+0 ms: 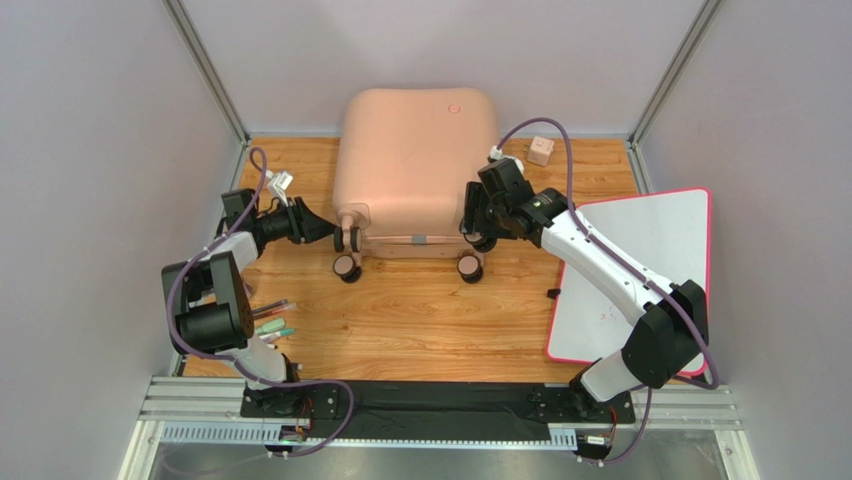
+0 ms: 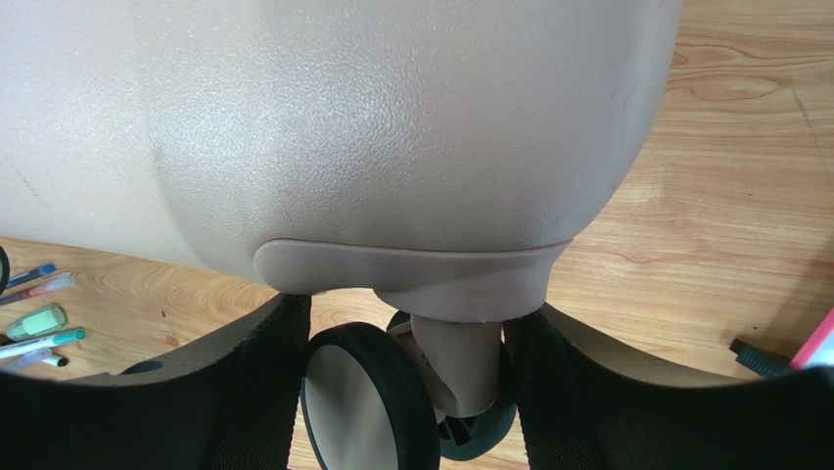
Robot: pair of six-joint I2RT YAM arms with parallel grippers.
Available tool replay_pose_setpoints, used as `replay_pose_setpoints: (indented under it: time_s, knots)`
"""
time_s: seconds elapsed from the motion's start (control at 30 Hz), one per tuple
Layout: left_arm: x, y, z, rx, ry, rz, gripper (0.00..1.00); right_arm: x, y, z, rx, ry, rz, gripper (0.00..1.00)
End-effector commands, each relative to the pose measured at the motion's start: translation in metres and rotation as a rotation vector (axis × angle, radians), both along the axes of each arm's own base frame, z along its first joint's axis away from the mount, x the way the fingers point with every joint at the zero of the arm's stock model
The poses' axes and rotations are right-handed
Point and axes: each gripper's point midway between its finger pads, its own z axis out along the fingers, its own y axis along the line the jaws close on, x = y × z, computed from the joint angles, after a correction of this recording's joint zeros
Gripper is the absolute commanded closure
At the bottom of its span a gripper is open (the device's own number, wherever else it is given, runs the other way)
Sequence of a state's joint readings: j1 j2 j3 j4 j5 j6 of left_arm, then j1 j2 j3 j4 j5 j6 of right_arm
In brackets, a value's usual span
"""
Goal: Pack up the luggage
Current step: Zip the luggage at the center of the board.
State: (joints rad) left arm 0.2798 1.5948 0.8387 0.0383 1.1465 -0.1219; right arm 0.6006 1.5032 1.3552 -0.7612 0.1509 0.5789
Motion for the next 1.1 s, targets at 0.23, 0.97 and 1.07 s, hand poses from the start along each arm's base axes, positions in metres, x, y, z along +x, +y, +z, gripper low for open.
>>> replay_pose_setpoints:
  time_s: [0.23, 0.97, 1.07]
  knots:
    - [-0.004, -0.02, -0.006, -0.016, -0.011, -0.106, 0.54, 0.014, -0.011, 0.03, 0.011, -0.09, -0.039, 1.0]
    - [-0.04, -0.04, -0.024, 0.17, 0.09, -0.009, 1.0, 0.021, 0.001, 0.026, 0.039, -0.078, -0.018, 1.0]
    - [-0.047, -0.034, -0.018, 0.259, 0.056, 0.061, 1.0, 0.022, 0.003, 0.023, 0.044, -0.072, -0.025, 1.0]
